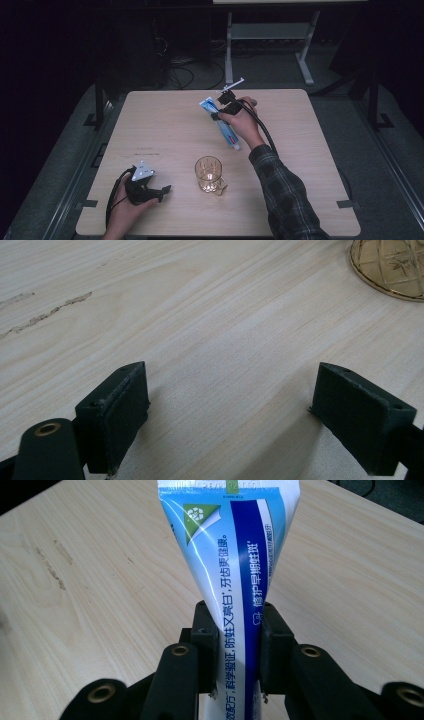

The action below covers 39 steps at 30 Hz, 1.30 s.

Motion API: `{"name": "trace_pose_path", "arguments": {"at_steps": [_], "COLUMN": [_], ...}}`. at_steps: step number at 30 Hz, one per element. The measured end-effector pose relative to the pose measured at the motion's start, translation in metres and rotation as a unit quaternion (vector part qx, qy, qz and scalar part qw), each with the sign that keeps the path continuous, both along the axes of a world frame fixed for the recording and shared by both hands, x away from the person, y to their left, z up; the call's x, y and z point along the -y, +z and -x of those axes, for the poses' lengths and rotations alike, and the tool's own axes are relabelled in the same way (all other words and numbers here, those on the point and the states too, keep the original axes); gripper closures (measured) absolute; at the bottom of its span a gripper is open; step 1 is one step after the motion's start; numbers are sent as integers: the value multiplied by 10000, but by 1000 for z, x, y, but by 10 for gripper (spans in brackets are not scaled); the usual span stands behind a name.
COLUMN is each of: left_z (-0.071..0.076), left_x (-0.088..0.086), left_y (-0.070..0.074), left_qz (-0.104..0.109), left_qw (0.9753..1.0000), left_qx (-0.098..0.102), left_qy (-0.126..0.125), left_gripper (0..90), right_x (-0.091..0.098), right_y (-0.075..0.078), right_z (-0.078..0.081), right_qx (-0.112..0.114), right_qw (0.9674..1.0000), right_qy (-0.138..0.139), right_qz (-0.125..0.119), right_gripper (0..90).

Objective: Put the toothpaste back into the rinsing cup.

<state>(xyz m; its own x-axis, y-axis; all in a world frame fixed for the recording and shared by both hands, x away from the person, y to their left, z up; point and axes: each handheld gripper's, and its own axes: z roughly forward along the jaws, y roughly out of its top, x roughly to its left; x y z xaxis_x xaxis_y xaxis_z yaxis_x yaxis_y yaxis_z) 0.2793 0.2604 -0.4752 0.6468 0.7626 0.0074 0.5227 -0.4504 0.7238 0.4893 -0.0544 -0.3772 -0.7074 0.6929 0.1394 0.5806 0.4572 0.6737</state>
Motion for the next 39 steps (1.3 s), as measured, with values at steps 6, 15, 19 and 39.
{"name": "trace_pose_path", "arguments": {"at_steps": [6,15,19,39], "left_z": [0,0,0,0], "left_x": [0,0,0,0], "left_y": [0,0,0,0], "left_qz": [12,13,14,7], "left_qw": [10000,10000,10000,10000], "left_qx": [4,10,7,10], "left_qy": [7,11,7,9], "left_gripper": [138,138,138,138], "right_x": [11,28,35,61], "right_y": [3,12,16,35], "right_z": [8,20,24,64], "right_qx": [133,315,381,768], "right_qw": [9998,9985,9974,9898], "right_qy": [-9,-61,-72,147], "right_qz": [-154,-444,-610,-1187], "right_gripper": [733,733,733,732]}}
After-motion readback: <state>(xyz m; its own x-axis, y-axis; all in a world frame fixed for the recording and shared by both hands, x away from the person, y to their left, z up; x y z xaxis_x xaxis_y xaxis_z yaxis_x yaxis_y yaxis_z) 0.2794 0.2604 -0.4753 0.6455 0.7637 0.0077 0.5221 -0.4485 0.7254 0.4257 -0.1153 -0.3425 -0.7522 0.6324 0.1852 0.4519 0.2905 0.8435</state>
